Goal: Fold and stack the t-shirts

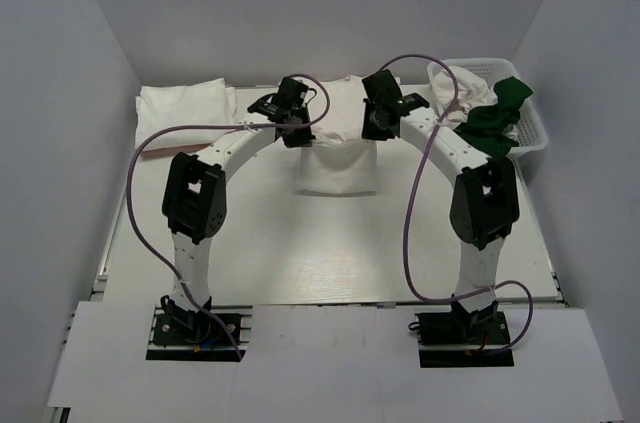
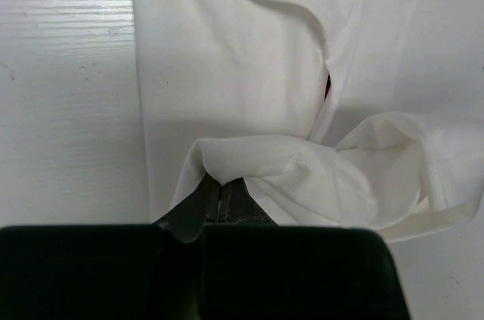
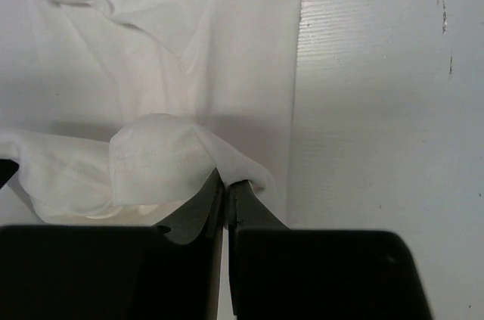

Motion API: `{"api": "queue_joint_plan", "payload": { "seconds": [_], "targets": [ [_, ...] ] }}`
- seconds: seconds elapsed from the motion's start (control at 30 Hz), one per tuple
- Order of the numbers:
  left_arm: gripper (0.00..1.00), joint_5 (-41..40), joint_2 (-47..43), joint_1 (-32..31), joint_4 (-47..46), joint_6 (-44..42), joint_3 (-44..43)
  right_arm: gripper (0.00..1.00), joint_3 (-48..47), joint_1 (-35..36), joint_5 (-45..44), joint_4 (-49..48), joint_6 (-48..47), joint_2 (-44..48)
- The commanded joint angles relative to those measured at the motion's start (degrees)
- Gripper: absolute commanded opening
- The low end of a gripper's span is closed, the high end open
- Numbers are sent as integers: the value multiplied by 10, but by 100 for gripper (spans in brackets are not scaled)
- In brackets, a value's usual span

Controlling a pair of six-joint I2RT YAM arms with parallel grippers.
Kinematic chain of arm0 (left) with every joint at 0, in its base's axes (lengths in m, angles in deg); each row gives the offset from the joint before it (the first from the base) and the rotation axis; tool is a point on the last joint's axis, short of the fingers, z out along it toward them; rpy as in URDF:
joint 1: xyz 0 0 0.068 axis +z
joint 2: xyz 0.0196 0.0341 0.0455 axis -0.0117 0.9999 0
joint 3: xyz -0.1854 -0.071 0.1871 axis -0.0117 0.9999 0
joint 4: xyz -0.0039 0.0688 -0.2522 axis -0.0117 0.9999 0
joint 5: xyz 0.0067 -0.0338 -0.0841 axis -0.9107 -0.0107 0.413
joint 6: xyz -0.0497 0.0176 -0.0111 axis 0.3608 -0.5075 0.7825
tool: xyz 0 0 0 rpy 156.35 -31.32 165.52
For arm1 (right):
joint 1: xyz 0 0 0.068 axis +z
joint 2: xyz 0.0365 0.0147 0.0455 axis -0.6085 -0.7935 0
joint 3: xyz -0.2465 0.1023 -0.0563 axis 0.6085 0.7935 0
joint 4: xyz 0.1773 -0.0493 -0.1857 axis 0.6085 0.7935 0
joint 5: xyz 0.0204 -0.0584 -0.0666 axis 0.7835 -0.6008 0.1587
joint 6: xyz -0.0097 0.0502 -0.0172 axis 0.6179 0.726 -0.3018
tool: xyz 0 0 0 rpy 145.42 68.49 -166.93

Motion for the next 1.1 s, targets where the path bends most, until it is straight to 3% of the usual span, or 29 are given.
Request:
{"api": "queue_joint_plan", "payload": {
  "seconds": [0.0, 0.5, 0.57, 0.63, 0.7, 0.73, 0.77, 0.87, 1.0, 1.07],
  "targets": [
    [0, 26, 0, 12, -8, -16, -30, 0, -51, -15, 12, 10, -14, -39],
    [0, 42, 79, 40, -57, 13, -55, 0, -114, -45, 94, -19, -8, -149],
    [21, 42, 91, 54, -64, 26, -86, 4, -142, -50, 85, -26, -1, -166],
    [68, 42, 109, 60, -54, 26, -119, 34, -161, -54, 92, -28, -2, -172],
    [91, 23, 114, 65, -26, 37, -179, 60, -185, -57, 115, -38, -14, -173],
    [100, 9, 114, 70, 5, 43, -193, 84, -187, -58, 121, -42, -20, -164],
    [100, -11, 107, 76, 11, 43, -193, 90, -181, -58, 131, -52, -27, -157],
    [100, -24, 30, 82, -10, 50, -102, 90, -114, -57, 159, -93, -36, -84],
    [100, 14, -77, 82, -97, 42, 61, 90, 76, -55, 221, -174, -39, 15],
    [100, 47, -94, 82, -129, 36, 111, 90, 104, -56, 236, -204, -28, 30]
  ]
}}
